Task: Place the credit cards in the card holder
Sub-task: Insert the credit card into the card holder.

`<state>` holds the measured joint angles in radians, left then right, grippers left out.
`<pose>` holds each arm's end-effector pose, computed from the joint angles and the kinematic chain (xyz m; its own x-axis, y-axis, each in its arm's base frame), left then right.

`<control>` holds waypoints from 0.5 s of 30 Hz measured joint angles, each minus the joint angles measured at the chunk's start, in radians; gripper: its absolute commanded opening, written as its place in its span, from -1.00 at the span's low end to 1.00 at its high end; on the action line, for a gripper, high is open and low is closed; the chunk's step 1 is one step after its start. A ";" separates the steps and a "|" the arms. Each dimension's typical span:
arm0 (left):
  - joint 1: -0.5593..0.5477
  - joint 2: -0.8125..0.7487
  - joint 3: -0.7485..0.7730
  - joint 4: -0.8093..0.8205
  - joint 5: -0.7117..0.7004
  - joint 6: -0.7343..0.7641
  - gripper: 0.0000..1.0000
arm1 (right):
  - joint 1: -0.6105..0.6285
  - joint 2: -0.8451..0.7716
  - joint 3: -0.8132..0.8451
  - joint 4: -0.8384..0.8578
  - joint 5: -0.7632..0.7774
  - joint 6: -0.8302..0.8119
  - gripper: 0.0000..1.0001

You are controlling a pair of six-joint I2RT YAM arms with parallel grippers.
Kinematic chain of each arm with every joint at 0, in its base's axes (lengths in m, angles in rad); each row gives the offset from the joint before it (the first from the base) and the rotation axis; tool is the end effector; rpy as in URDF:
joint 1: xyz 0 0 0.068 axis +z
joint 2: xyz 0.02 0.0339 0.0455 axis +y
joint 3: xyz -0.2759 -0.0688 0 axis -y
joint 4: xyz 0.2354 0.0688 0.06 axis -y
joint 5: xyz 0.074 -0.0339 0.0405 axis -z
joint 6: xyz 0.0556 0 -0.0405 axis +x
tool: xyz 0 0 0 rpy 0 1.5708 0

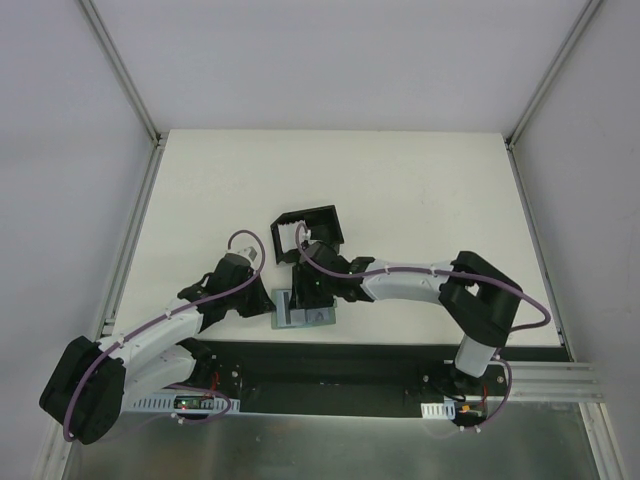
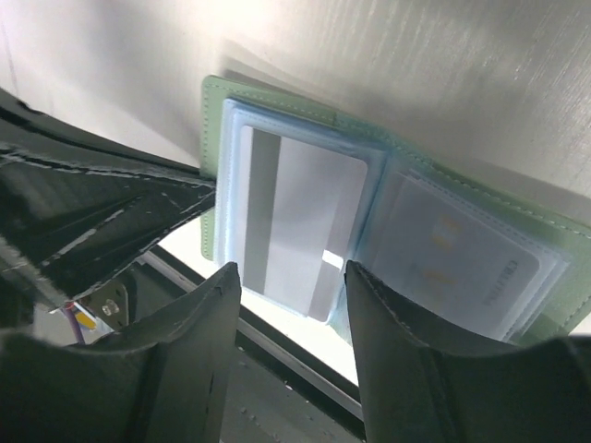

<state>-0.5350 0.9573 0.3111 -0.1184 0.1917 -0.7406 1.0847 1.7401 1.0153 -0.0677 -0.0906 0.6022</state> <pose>0.1477 -0.0999 0.1562 -0.8570 -0.2620 -0.4436 0.0549 0.8097 -0.5843 0.1700 0.3324 0.1822 -0.7898 -0.2871 -0.5421 -0.5616 0.6938 0.4508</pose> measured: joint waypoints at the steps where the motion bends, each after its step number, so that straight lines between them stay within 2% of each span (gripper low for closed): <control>1: 0.000 0.000 0.000 0.000 0.000 0.000 -1.00 | 0.000 0.008 0.000 0.000 -0.002 0.000 0.04; 6: 0.000 0.000 0.000 0.000 0.000 0.000 -1.00 | 0.005 0.043 0.010 -0.005 -0.021 -0.001 0.03; 11: 0.000 0.003 0.000 -0.009 -0.003 0.000 -1.00 | 0.007 0.053 0.030 -0.008 -0.030 -0.012 -0.20; 15: 0.000 0.003 0.000 -0.014 -0.003 0.000 -1.00 | 0.007 0.055 0.031 -0.009 -0.031 -0.021 -0.26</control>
<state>-0.5346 0.9600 0.3115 -0.1329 0.1886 -0.7403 1.0916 1.7950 1.0458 -0.0769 -0.1211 0.5816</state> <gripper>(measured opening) 0.006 0.392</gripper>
